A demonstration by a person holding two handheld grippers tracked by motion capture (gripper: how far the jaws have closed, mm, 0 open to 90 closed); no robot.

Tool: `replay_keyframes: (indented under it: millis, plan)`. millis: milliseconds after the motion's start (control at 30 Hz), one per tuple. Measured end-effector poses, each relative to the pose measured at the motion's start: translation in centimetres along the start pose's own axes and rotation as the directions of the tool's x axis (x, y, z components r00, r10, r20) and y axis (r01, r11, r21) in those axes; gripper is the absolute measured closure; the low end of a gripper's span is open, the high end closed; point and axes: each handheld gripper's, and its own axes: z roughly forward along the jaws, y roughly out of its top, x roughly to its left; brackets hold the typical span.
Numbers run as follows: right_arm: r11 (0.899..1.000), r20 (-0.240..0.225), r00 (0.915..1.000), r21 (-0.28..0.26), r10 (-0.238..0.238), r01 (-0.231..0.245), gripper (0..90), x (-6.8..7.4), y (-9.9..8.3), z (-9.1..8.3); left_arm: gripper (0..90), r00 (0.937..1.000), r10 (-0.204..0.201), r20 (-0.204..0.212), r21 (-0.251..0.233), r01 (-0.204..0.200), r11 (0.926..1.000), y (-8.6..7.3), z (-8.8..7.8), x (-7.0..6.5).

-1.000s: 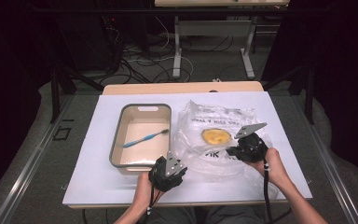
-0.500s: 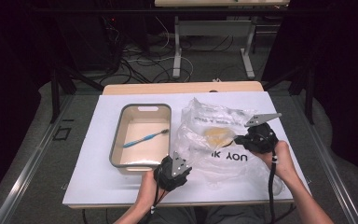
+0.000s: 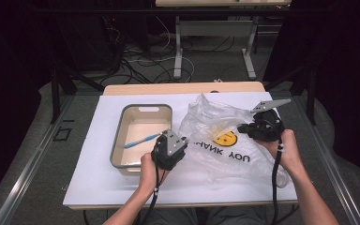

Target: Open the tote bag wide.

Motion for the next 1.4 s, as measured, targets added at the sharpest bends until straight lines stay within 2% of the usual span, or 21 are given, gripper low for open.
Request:
replay_keyframes:
  millis: [67, 133, 233, 267, 300, 367, 433, 467, 567, 600, 700, 767, 800, 867, 900, 1100, 1267, 1300, 1333, 1367, 1400]
  plan:
    - [1.000, -0.001, 0.9999, 0.014, 0.012, -0.012, 89.8, -0.2, -0.3, 0.8, 81.3, 0.9999, -0.009, -0.006, 0.006, 0.009, 0.9999, 0.0, 0.3, 0.3]
    - [0.999, 0.000, 0.9999, 0.044, 0.013, -0.013, 89.9, -0.4, -0.8, 1.7, 77.9, 1.0000, 0.005, 0.000, 0.037, -0.005, 0.9993, -0.5, 0.8, 0.2]
    - [0.998, -0.005, 0.9999, 0.060, 0.015, -0.014, 89.9, -0.5, -1.2, 2.7, 68.8, 0.9996, 0.028, 0.007, 0.072, -0.029, 0.9970, -1.2, 1.2, -0.3]
    - [0.998, 0.000, 0.9999, 0.063, 0.014, -0.014, 89.9, -0.4, -1.2, 2.9, 65.1, 0.9997, 0.022, 0.011, 0.077, -0.023, 0.9968, -1.3, 1.2, -0.4]
    - [0.998, 0.000, 0.9999, 0.063, 0.014, -0.014, 89.9, -0.4, -1.2, 2.9, 65.1, 0.9996, 0.026, 0.013, 0.080, -0.027, 0.9964, -1.3, 1.1, -0.5]
    - [0.998, -0.003, 1.0000, 0.069, 0.003, -0.003, 90.0, -0.2, -1.2, 3.0, 55.0, 0.9996, 0.027, 0.012, 0.088, -0.028, 0.9957, -1.4, 0.7, -0.7]
    - [0.998, -0.002, 1.0000, 0.067, 0.001, -0.001, 89.9, 0.0, -1.2, 3.1, 49.4, 0.9994, 0.031, 0.017, 0.092, -0.032, 0.9952, -1.5, 0.3, -0.9]
    - [0.998, -0.007, 1.0000, 0.067, 0.004, -0.004, 89.9, 0.1, -1.2, 3.2, 41.4, 0.9993, 0.034, 0.015, 0.101, -0.035, 0.9942, -1.5, 0.1, -1.1]
    - [0.998, -0.002, 1.0000, 0.070, -0.002, 0.002, 89.9, 0.2, -1.3, 3.2, 37.5, 0.9985, 0.043, 0.035, 0.114, -0.047, 0.9923, -1.8, -0.5, -1.5]
    - [0.997, -0.002, 1.0000, 0.071, -0.004, 0.004, 89.9, 0.2, -1.4, 3.4, 32.9, 0.9982, 0.044, 0.040, 0.117, -0.048, 0.9920, -1.9, -0.7, -1.6]
    - [0.997, -0.006, 1.0000, 0.082, -0.001, 0.002, 89.9, 0.3, -1.5, 3.6, 28.0, 0.9969, 0.047, 0.063, 0.118, -0.054, 0.9915, -1.8, -1.2, -2.0]
    - [0.997, -0.010, 1.0000, 0.078, 0.000, 0.001, 89.9, 0.3, -1.5, 3.6, 26.6, 0.9952, 0.065, 0.073, 0.108, -0.072, 0.9915, -1.6, -1.3, -2.4]
    - [0.997, -0.010, 1.0000, 0.078, 0.000, 0.001, 89.9, 0.3, -1.5, 3.6, 26.6, 0.9945, 0.049, 0.092, 0.114, -0.060, 0.9917, -1.5, -1.4, -2.8]
    - [0.997, -0.006, 0.9999, 0.075, -0.009, 0.009, 89.9, 0.3, -1.4, 3.6, 24.8, 0.9926, 0.065, 0.103, 0.104, -0.076, 0.9917, -1.4, -1.2, -3.5]
    - [0.997, -0.006, 0.9999, 0.079, -0.009, 0.009, 89.8, 0.3, -1.4, 3.6, 24.8, 0.9905, 0.064, 0.122, 0.108, -0.077, 0.9911, -1.4, -1.1, -3.9]
    - [0.996, -0.010, 0.9999, 0.084, -0.014, 0.015, 89.8, 0.3, -1.4, 3.4, 24.4, 0.9825, 0.083, 0.167, 0.118, -0.103, 0.9877, -1.7, 0.2, -5.6]
    - [0.997, -0.009, 0.9998, 0.080, -0.019, 0.020, 89.8, 0.3, -1.5, 3.4, 25.3, 0.9675, 0.109, 0.228, 0.149, -0.146, 0.9780, -1.8, 1.2, -6.7]
    - [0.996, -0.010, 0.9998, 0.083, -0.018, 0.019, 89.7, 0.3, -1.5, 3.4, 25.9, 0.9666, 0.102, 0.235, 0.147, -0.139, 0.9792, -1.9, 1.4, -7.0]
    - [0.997, -0.010, 0.9999, 0.080, -0.013, 0.014, 89.8, 0.3, -1.5, 3.4, 26.4, 0.9655, 0.111, 0.236, 0.152, -0.149, 0.9771, -1.9, 1.5, -7.3]
    - [0.996, -0.010, 0.9999, 0.085, -0.014, 0.015, 89.8, 0.3, -1.5, 3.4, 26.9, 0.9605, 0.119, 0.252, 0.153, -0.161, 0.9750, -1.9, 1.7, -7.5]
    - [0.997, -0.009, 0.9999, 0.080, -0.013, 0.013, 89.7, 0.3, -1.6, 3.4, 27.4, 0.9601, 0.118, 0.254, 0.153, -0.160, 0.9752, -1.9, 1.8, -7.8]
